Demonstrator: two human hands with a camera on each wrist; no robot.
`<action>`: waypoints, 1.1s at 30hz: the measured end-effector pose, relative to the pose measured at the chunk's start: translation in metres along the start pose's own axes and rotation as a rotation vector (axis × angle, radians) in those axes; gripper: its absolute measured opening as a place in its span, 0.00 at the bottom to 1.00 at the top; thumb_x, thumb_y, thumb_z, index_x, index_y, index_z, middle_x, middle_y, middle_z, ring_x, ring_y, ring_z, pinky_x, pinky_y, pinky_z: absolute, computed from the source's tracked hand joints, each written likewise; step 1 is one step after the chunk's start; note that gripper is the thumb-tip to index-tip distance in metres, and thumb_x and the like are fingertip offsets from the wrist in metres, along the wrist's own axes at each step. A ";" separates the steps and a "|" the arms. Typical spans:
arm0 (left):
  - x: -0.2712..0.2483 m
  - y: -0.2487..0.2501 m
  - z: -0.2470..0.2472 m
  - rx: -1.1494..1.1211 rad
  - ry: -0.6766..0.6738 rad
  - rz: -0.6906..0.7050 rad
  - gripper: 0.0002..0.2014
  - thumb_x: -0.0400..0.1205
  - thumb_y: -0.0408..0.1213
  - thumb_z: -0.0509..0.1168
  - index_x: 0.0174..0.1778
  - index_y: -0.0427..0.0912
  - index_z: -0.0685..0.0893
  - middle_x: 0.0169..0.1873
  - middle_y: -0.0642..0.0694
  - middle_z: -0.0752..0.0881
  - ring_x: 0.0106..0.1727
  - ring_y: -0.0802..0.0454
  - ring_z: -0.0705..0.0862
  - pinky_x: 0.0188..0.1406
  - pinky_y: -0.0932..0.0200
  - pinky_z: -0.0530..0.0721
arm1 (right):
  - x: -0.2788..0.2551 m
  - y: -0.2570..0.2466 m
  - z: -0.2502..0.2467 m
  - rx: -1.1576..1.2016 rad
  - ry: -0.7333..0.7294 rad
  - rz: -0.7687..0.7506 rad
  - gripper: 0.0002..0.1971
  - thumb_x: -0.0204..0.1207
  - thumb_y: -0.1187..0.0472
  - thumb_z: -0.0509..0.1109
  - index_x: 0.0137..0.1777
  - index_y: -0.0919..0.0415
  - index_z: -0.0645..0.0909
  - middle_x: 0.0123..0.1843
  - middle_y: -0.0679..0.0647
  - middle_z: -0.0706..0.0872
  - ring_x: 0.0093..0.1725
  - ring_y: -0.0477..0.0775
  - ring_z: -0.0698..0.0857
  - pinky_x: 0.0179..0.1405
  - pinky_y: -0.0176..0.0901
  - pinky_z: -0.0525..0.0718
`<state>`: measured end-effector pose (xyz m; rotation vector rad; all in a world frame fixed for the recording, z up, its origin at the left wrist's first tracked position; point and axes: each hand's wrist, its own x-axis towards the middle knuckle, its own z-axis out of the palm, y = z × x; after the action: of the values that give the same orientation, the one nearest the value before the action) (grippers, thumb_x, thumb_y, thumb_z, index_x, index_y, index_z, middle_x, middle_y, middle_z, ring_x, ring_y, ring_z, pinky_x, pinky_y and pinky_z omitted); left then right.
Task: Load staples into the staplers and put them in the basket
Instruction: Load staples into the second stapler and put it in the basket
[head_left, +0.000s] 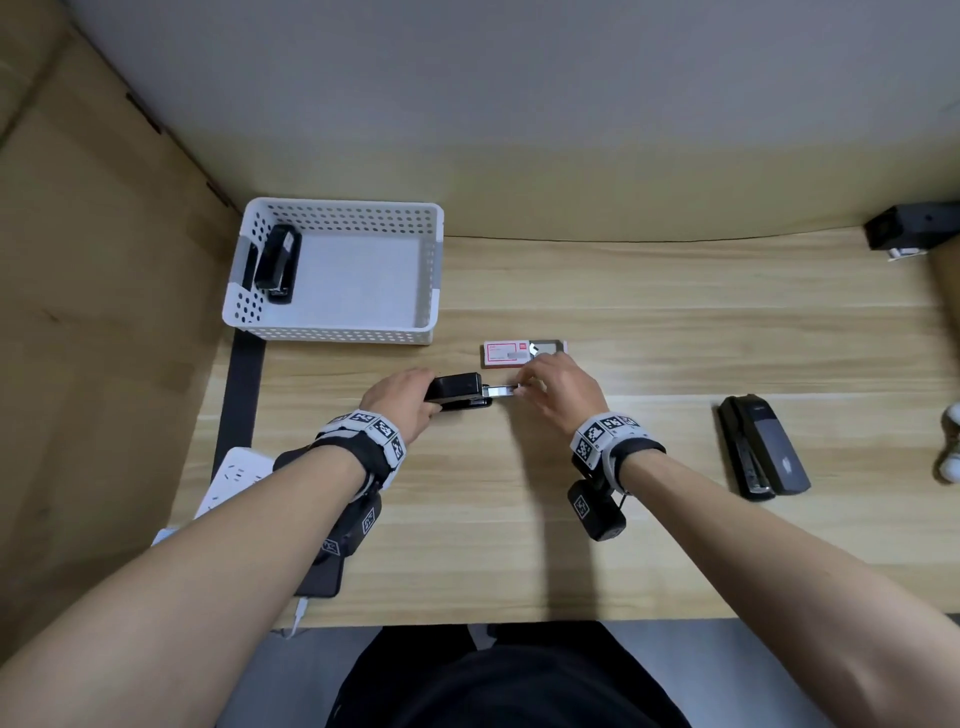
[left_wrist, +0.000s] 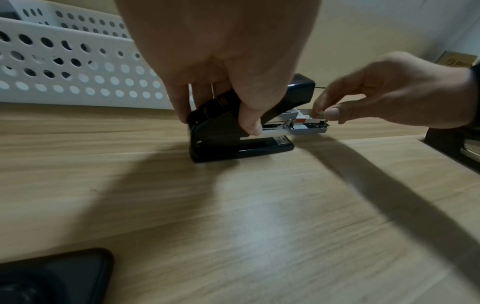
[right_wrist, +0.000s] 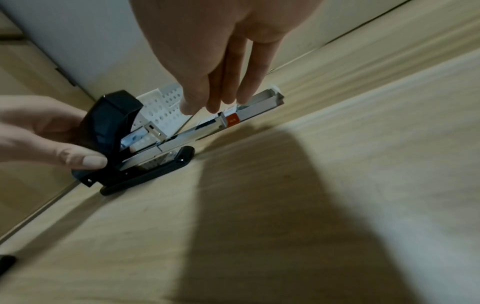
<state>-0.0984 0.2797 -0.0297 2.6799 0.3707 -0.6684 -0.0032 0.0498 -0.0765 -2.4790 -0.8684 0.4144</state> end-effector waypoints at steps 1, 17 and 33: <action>0.000 0.000 0.000 0.001 0.000 -0.001 0.10 0.83 0.43 0.67 0.57 0.46 0.79 0.50 0.48 0.83 0.52 0.43 0.82 0.42 0.55 0.74 | 0.002 -0.001 0.001 -0.016 -0.032 -0.003 0.04 0.78 0.54 0.72 0.50 0.51 0.84 0.50 0.46 0.85 0.54 0.51 0.78 0.39 0.44 0.76; 0.000 -0.001 0.002 -0.011 0.017 0.010 0.08 0.83 0.42 0.67 0.55 0.46 0.79 0.48 0.50 0.83 0.44 0.49 0.77 0.41 0.55 0.74 | 0.014 -0.004 0.002 -0.083 -0.145 0.032 0.05 0.80 0.53 0.68 0.52 0.49 0.84 0.52 0.48 0.86 0.59 0.53 0.79 0.45 0.51 0.81; 0.000 0.000 0.002 -0.020 0.020 0.025 0.09 0.83 0.42 0.67 0.57 0.46 0.79 0.50 0.50 0.82 0.49 0.47 0.80 0.43 0.56 0.73 | 0.012 -0.005 0.004 -0.096 -0.111 0.019 0.09 0.76 0.51 0.73 0.54 0.49 0.86 0.50 0.45 0.87 0.59 0.50 0.79 0.40 0.41 0.72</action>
<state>-0.0995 0.2791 -0.0310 2.6699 0.3469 -0.6277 0.0013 0.0622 -0.0785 -2.5739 -0.9289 0.5327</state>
